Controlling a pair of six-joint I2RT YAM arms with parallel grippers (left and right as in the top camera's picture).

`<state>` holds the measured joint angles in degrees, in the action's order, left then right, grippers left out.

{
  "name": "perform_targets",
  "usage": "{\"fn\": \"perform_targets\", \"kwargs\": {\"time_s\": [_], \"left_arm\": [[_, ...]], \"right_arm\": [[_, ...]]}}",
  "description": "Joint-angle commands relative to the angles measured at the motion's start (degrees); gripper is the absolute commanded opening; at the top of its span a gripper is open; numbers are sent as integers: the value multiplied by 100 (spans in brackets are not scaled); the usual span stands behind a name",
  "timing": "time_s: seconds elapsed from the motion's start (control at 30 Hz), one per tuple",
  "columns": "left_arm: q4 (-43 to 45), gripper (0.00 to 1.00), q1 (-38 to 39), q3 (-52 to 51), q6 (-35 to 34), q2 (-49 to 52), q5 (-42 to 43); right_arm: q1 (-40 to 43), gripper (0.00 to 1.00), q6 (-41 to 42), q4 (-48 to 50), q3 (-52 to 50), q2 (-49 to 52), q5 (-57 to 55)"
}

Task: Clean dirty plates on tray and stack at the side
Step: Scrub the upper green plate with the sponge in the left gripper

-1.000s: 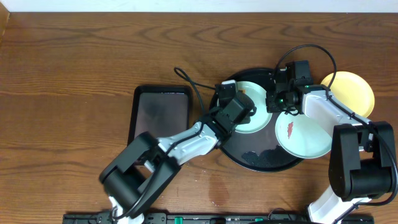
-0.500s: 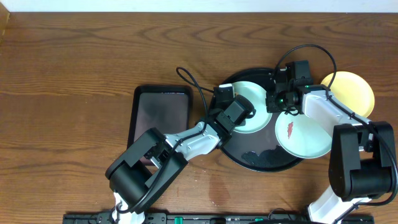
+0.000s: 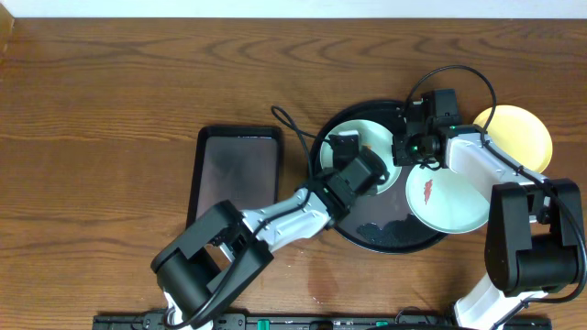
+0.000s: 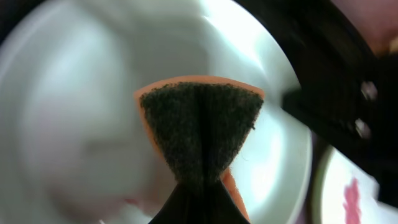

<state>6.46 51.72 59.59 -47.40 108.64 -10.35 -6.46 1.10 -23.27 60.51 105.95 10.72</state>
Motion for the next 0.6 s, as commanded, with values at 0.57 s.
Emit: {"fn": "perform_targets", "kwargs": {"time_s": [0.57], "left_arm": [[-428,8,-48,9,-136,144,-962]], "right_arm": [[-50,1,59,-33,-63,11,-37]]}}
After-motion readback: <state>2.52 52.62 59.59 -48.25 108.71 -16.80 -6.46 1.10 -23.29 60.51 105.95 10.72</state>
